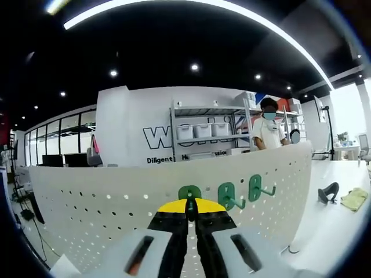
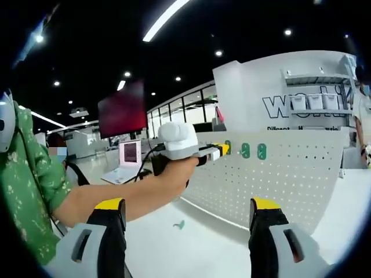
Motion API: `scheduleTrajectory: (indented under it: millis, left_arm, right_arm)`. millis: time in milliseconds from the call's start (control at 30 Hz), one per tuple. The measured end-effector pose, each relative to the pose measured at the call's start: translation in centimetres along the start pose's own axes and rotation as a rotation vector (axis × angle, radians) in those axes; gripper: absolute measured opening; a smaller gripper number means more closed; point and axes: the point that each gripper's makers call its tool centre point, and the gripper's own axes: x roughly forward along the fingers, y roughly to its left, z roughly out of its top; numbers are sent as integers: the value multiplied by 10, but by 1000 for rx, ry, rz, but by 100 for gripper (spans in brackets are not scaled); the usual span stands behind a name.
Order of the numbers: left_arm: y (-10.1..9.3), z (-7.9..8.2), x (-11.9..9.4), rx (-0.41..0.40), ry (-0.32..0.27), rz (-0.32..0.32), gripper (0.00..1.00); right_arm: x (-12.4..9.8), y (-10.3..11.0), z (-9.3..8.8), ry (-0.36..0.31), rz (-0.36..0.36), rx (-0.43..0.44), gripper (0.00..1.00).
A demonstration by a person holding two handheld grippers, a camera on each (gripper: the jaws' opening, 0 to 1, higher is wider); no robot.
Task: Insert the hook assembly into the mounting plate slot until the hook locks in place.
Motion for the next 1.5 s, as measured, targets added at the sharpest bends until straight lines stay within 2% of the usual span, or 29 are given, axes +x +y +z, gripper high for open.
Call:
scheduleTrajectory:
  millis: [167, 267, 933, 1500]
  left_arm:
    - [1, -3, 3, 2, 6, 1, 3]
    - [0, -4, 5, 3, 6, 2, 3]
    - [4, -4, 9, 18, 4, 42, 3]
    - [2, -6, 11, -15, 1, 80, 3]
  right_arm:
    - [2, -5, 7, -26, -39, -14, 93]
    - [3, -5, 7, -20, -51, -44, 92]
    - [8, -5, 4, -1, -25, -56, 93]
    - [2, -9, 1, 12, -13, -60, 92]
